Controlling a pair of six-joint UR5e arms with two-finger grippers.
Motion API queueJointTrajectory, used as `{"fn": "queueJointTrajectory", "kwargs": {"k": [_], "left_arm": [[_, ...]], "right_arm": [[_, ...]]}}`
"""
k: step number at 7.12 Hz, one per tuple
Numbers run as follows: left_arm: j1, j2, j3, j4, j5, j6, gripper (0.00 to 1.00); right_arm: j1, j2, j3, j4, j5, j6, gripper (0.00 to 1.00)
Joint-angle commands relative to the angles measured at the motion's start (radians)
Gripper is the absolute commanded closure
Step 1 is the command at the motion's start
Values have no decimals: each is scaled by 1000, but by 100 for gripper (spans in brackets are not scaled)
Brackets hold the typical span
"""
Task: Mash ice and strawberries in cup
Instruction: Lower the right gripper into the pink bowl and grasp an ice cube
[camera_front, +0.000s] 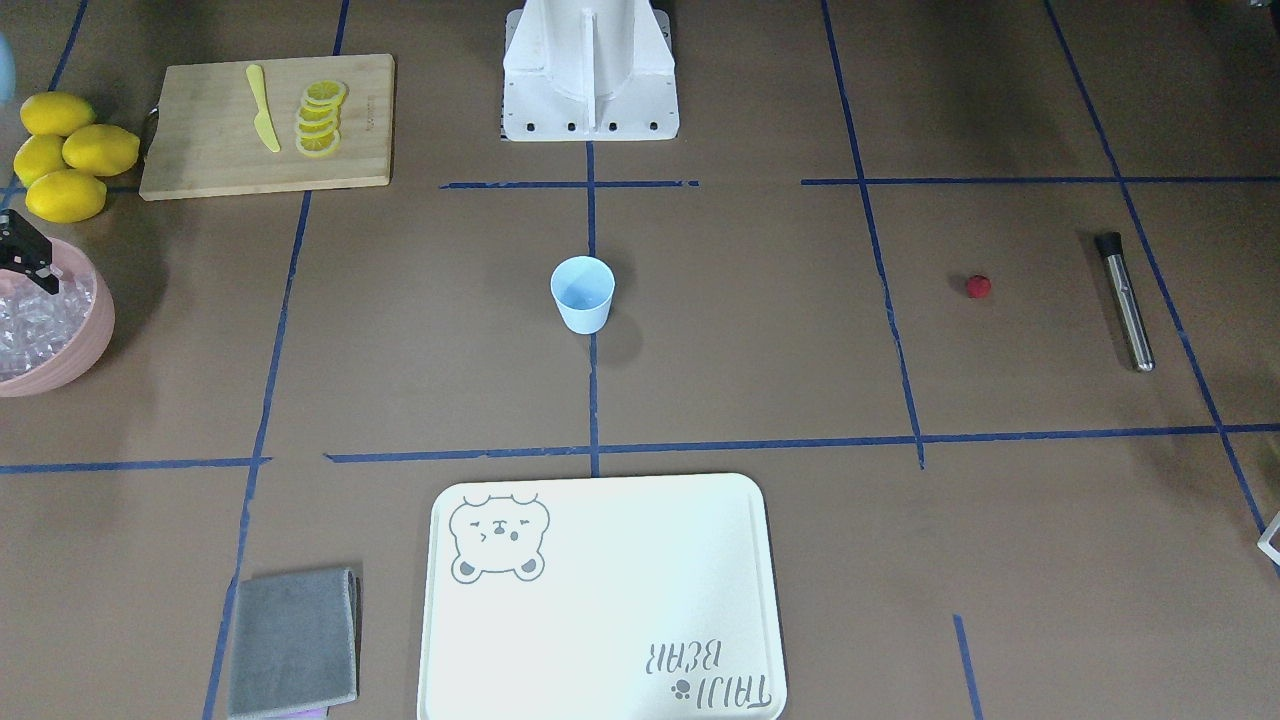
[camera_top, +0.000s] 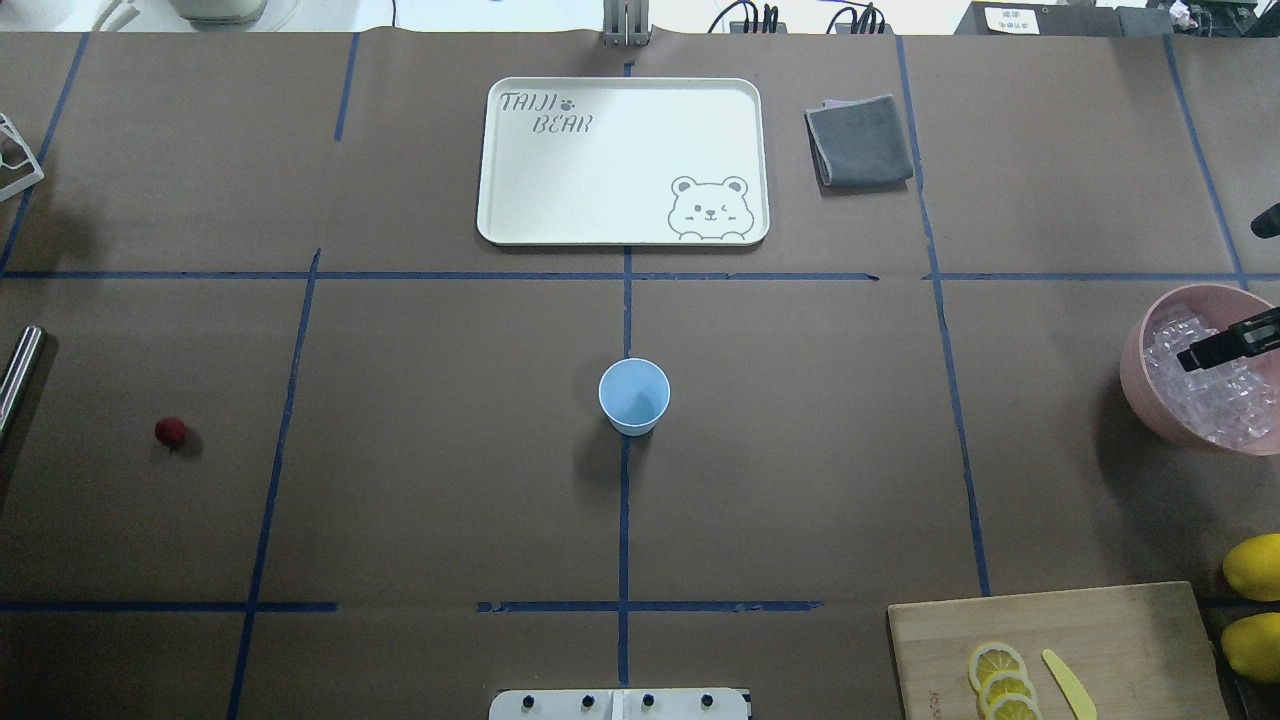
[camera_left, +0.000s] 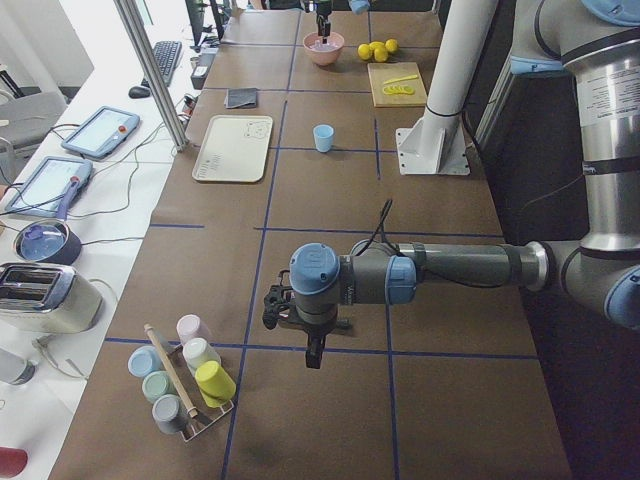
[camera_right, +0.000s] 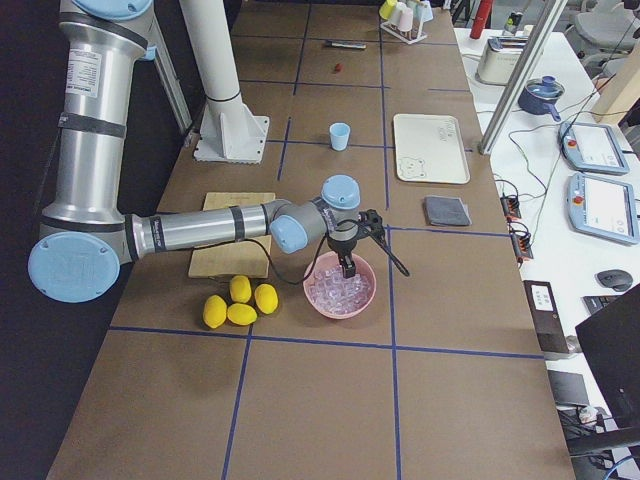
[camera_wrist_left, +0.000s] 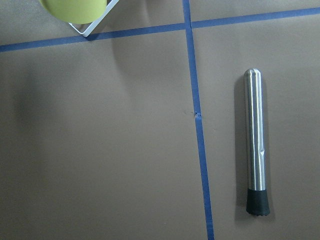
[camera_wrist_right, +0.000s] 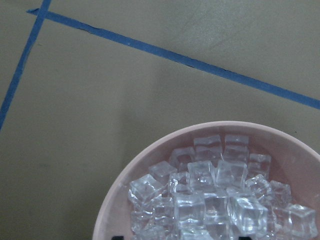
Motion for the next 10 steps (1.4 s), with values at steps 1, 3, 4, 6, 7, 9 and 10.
{"fn": "queueJointTrajectory", "kwargs": {"k": [1,3,4,6,7,9,10], "left_arm": [[0,0,4,1,0,0,0],[0,0,6,1,2,0,0],[0,0,6,1,0,0,0],[0,0,6,0,0,0,0],[0,0,6,-2,0,0,0],[0,0,6,0,0,0,0],[0,-2,6,-2,0,0,0]], "right_arm": [[-17,0,-35,1,-9,-6,23],[-23,10,-60,1,-11,-9,26],[-23,10,-58,1,-9,-6,27],[-25,10,-60,1,-6,-12,30],[-25,8,-60,0,-7,-12,31],[-25,7,-61,-2,-6,-14,34],[-29,7,-64,-2,-6,-14,34]]}}
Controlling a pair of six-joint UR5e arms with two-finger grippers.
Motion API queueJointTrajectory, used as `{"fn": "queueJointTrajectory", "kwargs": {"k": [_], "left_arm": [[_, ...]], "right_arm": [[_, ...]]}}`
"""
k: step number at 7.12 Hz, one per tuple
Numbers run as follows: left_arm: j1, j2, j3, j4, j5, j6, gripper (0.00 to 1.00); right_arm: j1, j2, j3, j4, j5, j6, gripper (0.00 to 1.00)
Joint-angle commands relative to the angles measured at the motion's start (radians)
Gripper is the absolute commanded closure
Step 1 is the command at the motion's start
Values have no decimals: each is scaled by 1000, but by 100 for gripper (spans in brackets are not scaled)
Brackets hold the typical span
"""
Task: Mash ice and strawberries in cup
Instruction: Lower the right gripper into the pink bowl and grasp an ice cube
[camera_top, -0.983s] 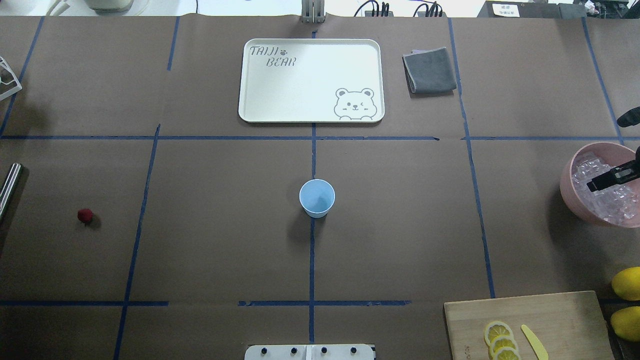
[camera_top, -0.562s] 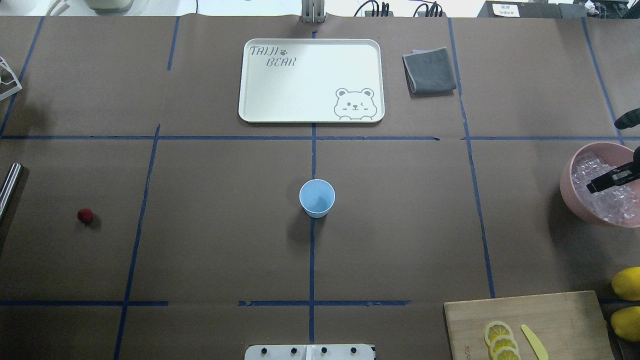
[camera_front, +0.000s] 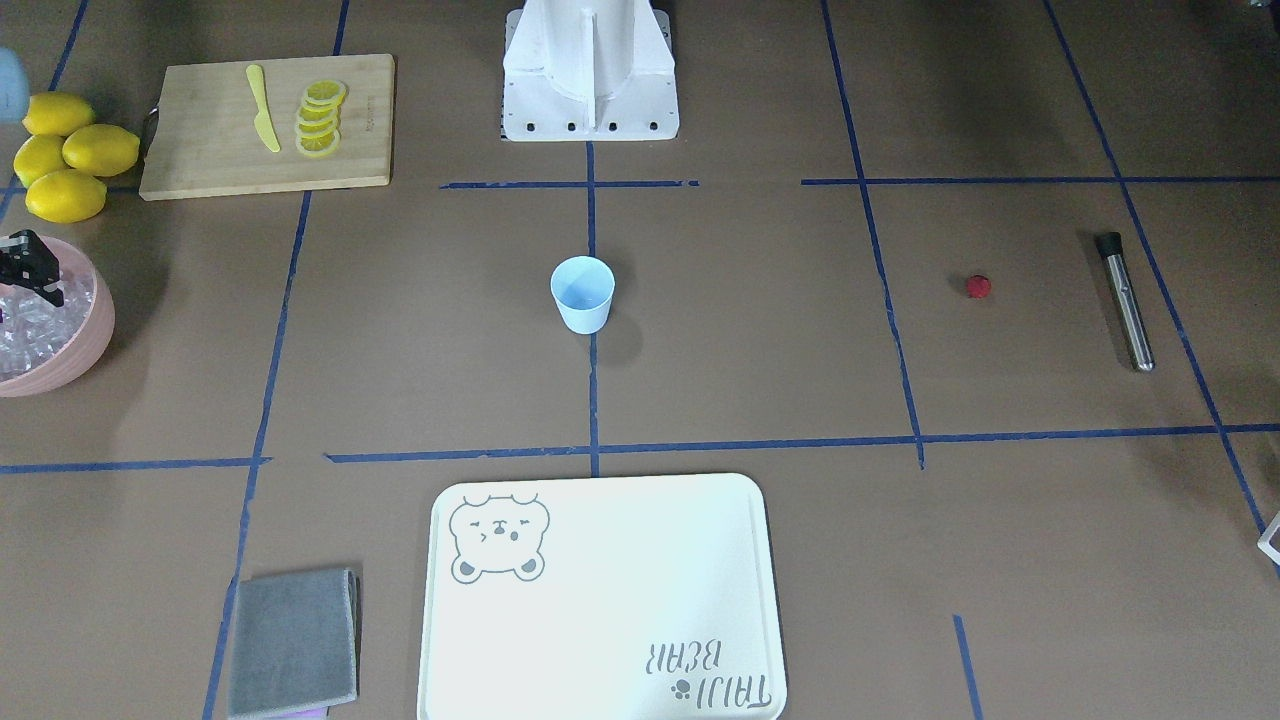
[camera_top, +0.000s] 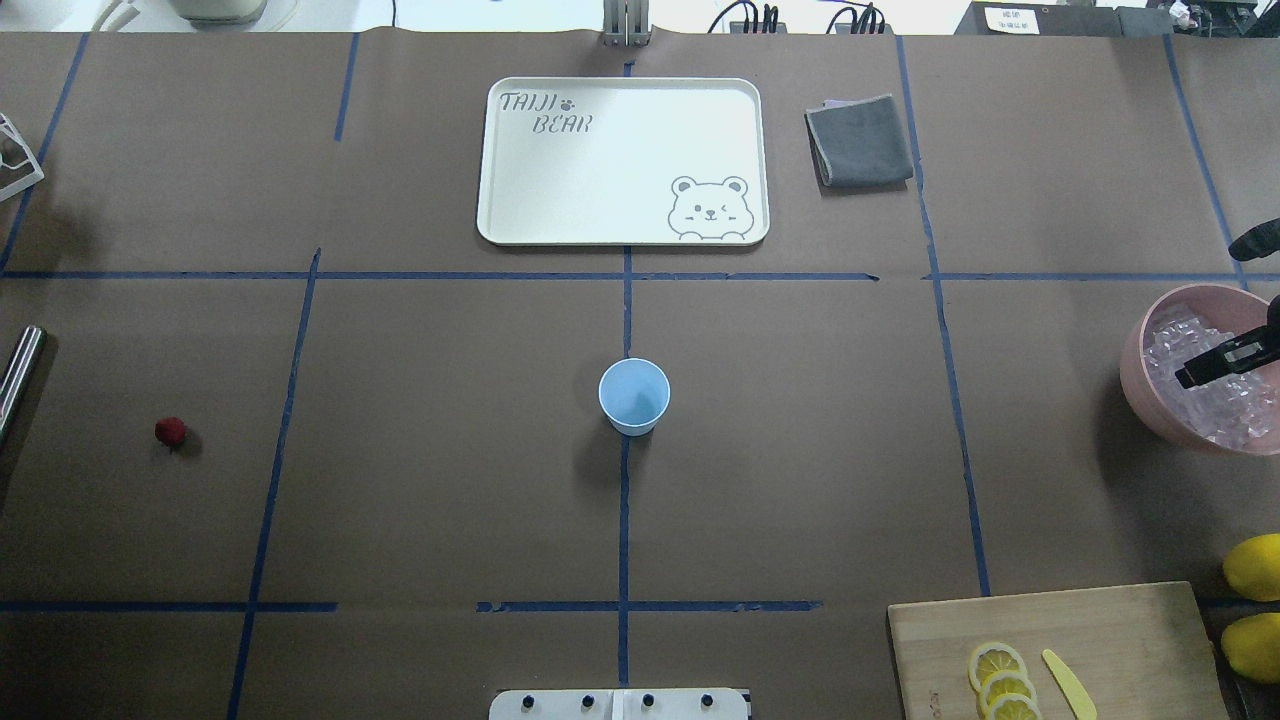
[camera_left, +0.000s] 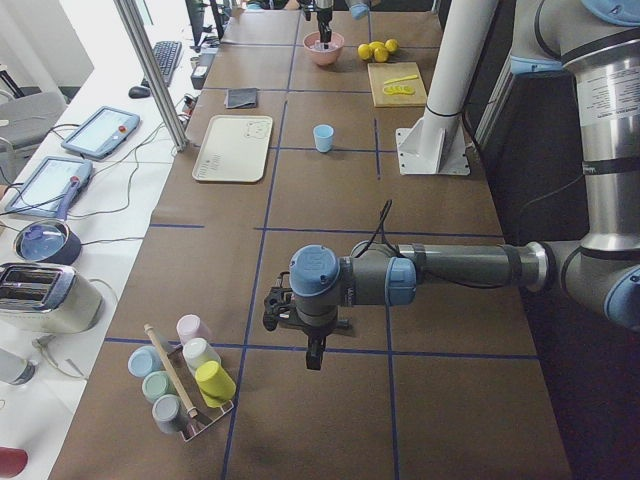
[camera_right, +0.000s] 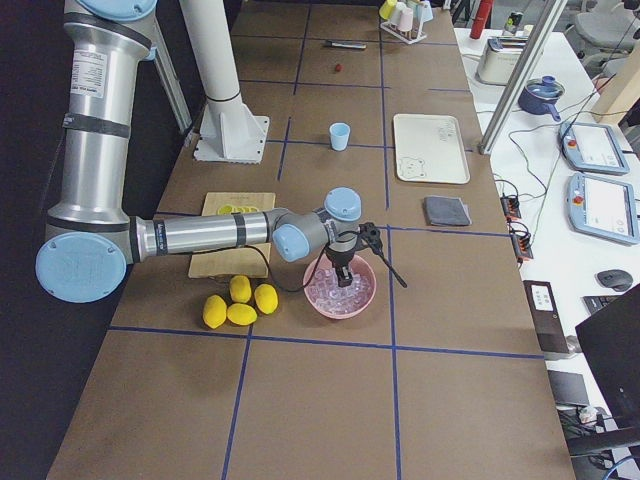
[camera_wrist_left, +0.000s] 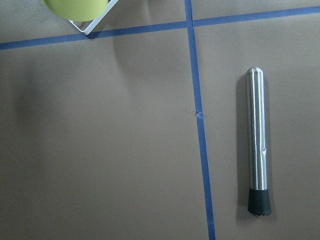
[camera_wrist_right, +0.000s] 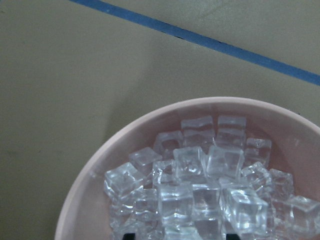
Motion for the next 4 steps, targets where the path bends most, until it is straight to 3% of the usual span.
{"fn": "queueJointTrajectory", "kwargs": {"k": [1,3,4], "left_arm": [[0,-1,0,-1,0,0,0],[0,-1,0,1,0,0,0],[0,0,0,1,0,0,0]], "right_arm": [[-9,-1,-13,-1,0,-1,35],[-14,-2,-13,-2,2,-1,38],[-14,-2,-13,-2,7,-1,47]]}}
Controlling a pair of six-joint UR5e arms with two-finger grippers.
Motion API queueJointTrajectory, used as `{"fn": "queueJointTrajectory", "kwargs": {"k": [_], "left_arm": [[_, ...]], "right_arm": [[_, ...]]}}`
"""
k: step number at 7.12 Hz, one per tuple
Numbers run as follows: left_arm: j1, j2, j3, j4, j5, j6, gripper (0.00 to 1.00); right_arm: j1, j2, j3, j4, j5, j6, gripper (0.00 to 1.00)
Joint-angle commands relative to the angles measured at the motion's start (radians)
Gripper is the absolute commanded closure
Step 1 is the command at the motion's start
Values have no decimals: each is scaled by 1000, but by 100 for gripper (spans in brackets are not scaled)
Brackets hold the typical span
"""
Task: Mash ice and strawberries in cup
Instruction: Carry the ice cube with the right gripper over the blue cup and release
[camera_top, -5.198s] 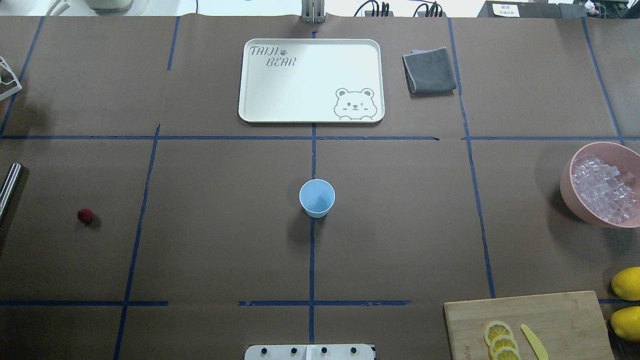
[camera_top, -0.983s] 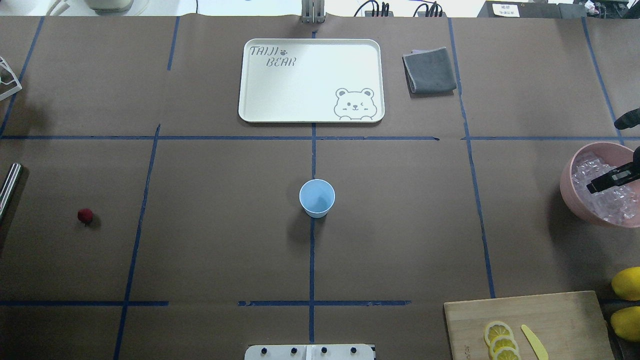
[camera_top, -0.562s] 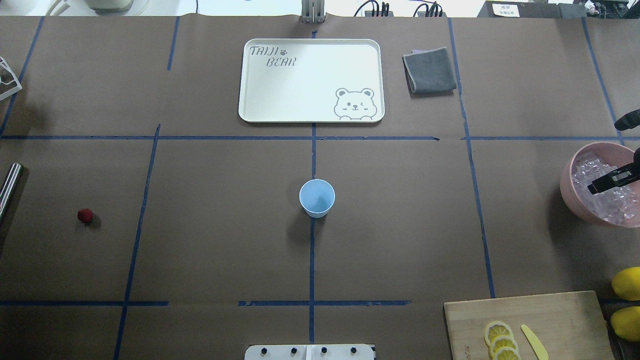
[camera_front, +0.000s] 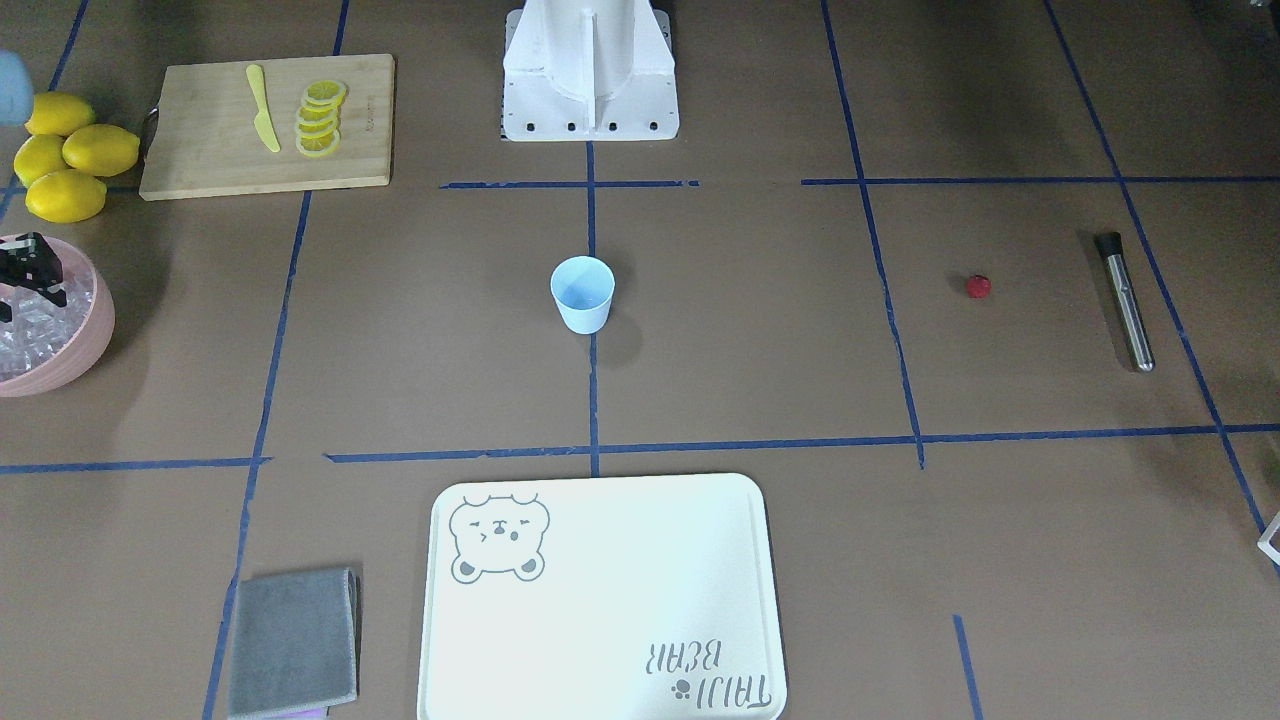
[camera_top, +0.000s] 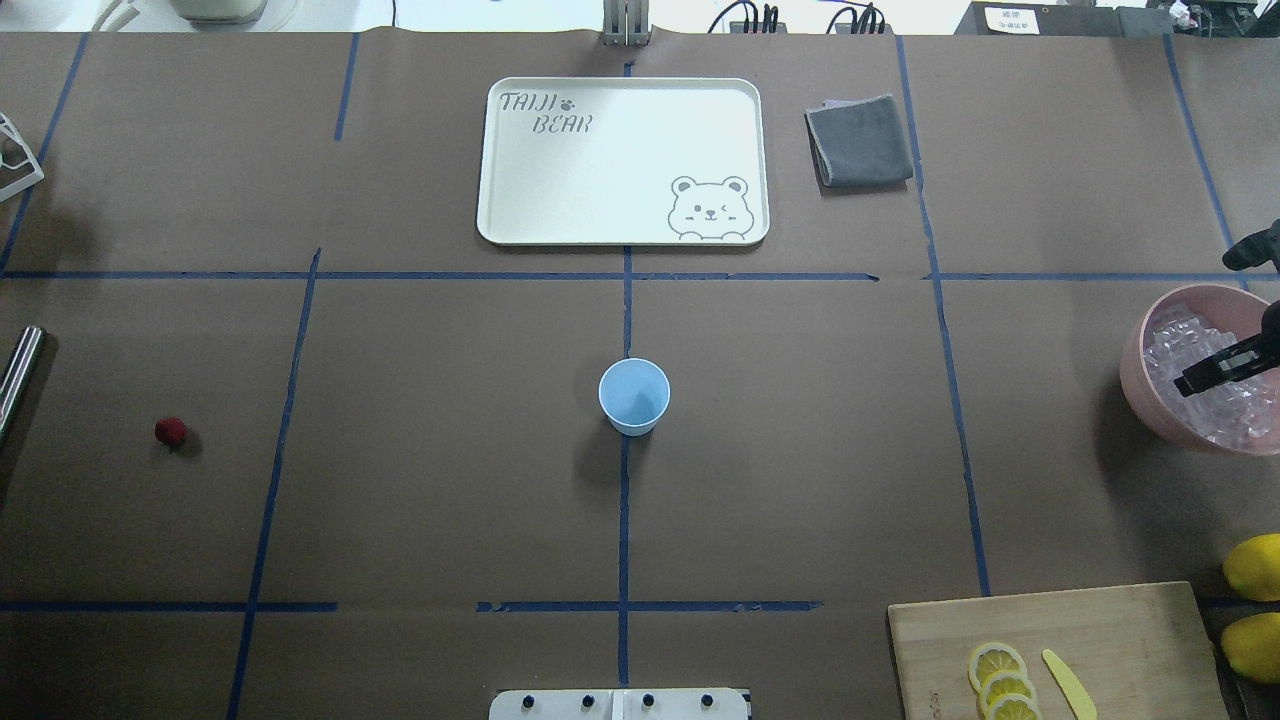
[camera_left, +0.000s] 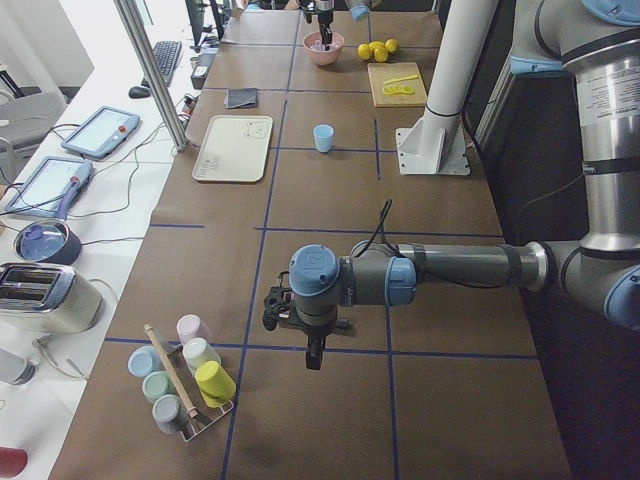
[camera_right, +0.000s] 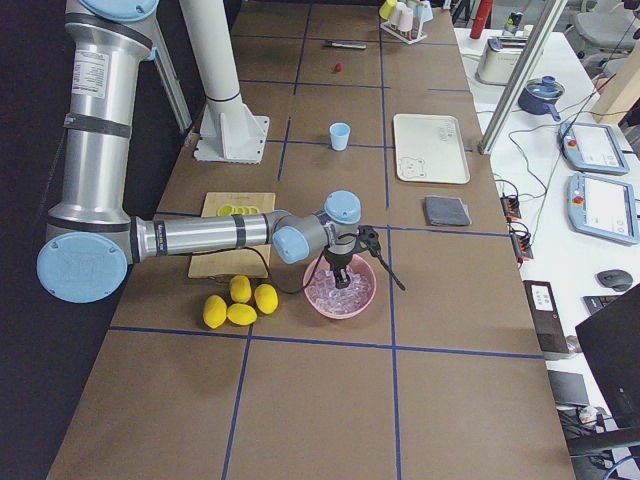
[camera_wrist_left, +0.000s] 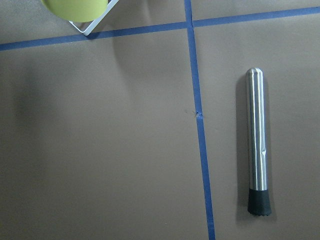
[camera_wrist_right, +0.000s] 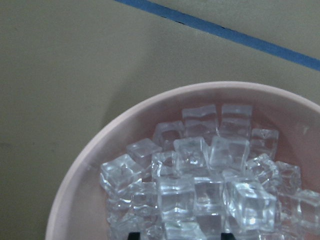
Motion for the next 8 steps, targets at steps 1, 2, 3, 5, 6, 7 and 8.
{"fn": "queueJointTrajectory", "kwargs": {"k": [1,2,3,5,6,7,8], "left_arm": [[0,1,0,1,0,0,0],[2,-1,-2,-1,0,0,0],[0,-1,-2,-1,0,0,0],[2,-1,-2,-4,0,0,0],[2,-1,-5,-9,0,0,0],[2,-2,-9,-10,0,0,0],[2,-4,-18,-9,0,0,0]], "right_arm": [[-1,-1,1,-1,4,0,68],[-1,2,2,-2,5,0,84],[-1,4,4,-2,5,0,90],[28,9,51,-22,8,0,92],[45,31,106,-72,30,0,92],[60,114,117,-111,30,12,85],[57,157,110,-113,27,17,90]]}}
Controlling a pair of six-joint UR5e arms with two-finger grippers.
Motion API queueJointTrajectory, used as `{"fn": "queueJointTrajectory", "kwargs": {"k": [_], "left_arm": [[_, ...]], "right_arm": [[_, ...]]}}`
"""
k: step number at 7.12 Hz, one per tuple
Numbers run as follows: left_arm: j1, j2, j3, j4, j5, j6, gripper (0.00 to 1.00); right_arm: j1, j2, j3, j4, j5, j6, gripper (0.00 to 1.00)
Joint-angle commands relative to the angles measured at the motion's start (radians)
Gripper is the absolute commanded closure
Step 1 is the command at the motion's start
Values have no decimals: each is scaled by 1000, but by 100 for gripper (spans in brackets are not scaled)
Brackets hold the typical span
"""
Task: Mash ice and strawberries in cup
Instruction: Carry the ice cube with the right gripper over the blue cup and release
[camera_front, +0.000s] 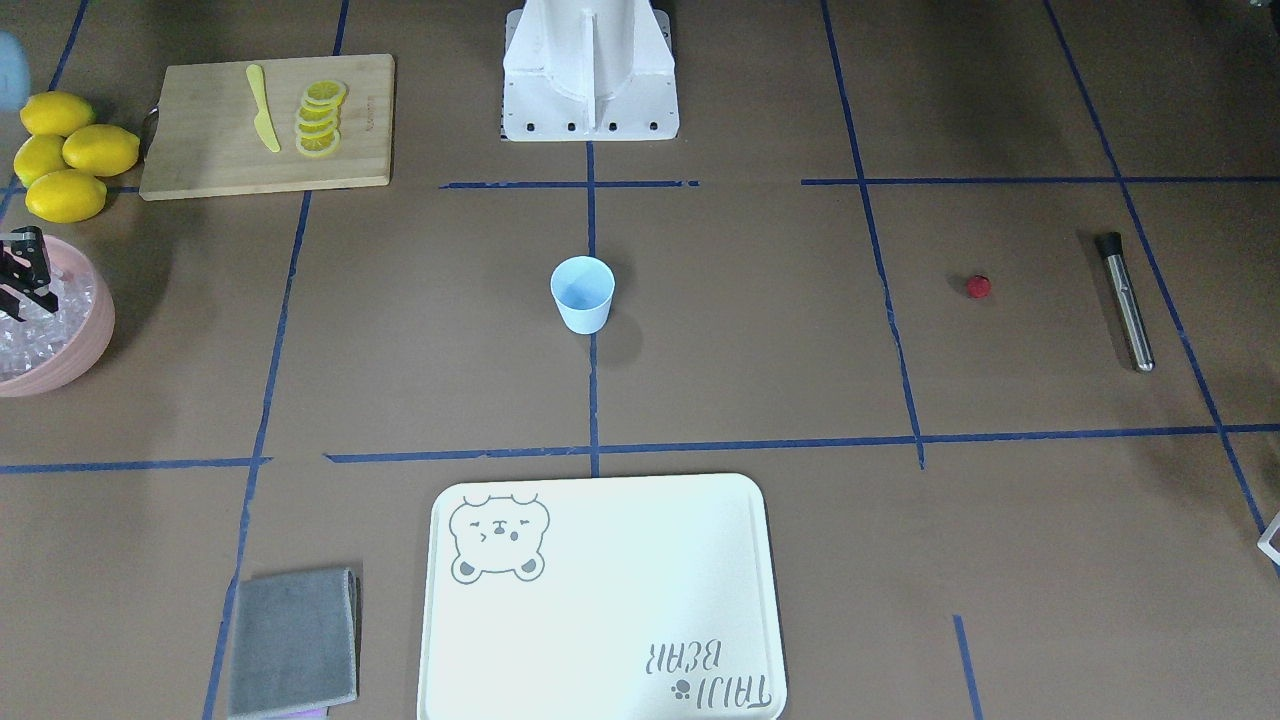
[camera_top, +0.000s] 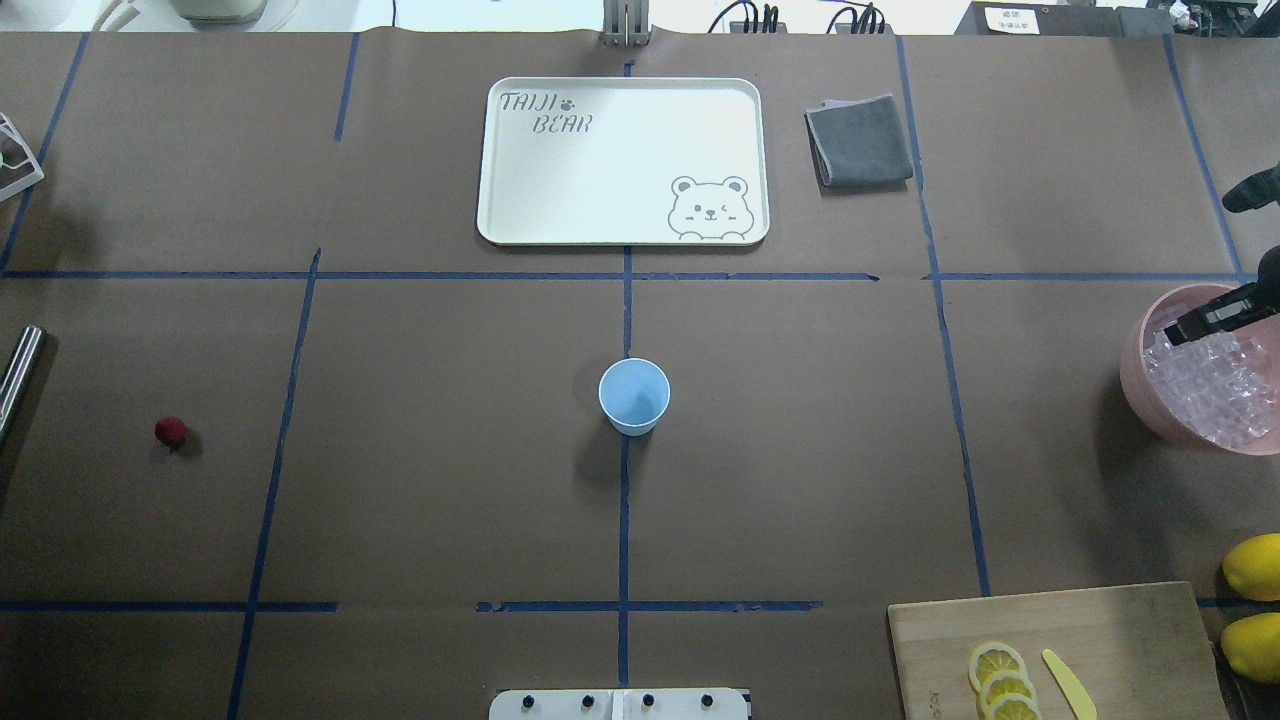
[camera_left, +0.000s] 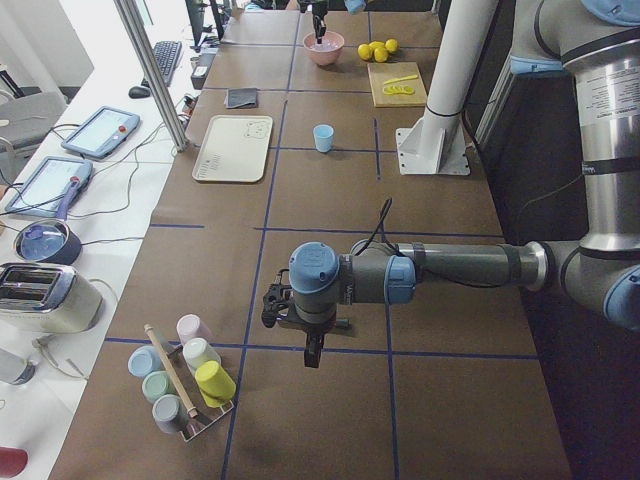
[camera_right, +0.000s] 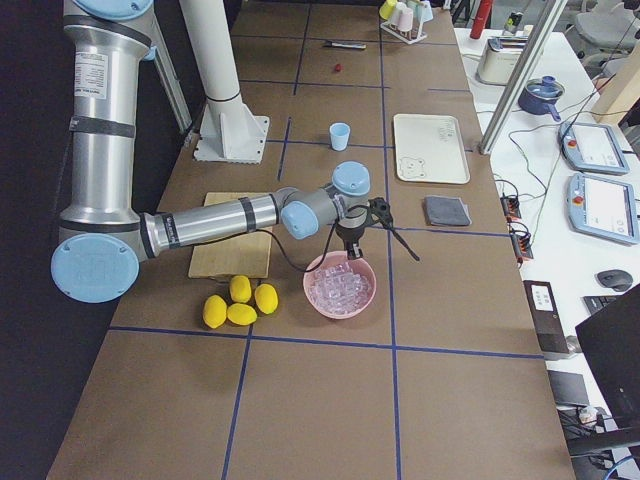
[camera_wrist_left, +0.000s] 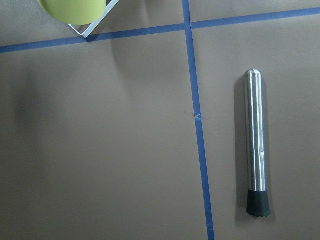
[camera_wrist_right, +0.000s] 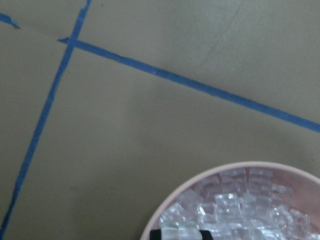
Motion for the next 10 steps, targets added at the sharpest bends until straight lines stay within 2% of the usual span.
{"fn": "queueJointTrajectory", "kwargs": {"k": [1,2,3,4,5,6,8,10], "left_arm": [[0,-2,-15,0,0,0,0],[2,-2,-15,-2,0,0,0],[2,-5,-18,-2,0,0,0],[2,-6,-20,-2,0,0,0],[2,-8,-20,-3,0,0,0],[6,-9,-20,-5,-2,0,0],[8,-9,-20,-3,-2,2,0],[8,-9,-20,-3,-2,2,0]], "right_arm": [[-3,107,4,-21,0,65,94],[-55,199,9,-23,-1,221,94],[-148,269,4,-36,-26,301,94],[-204,360,6,-105,-85,322,94],[-330,453,1,-172,-183,418,93],[-423,491,0,-173,-295,502,92],[-538,622,-48,-185,-374,706,93],[-621,780,-115,-286,-449,828,92]]}}
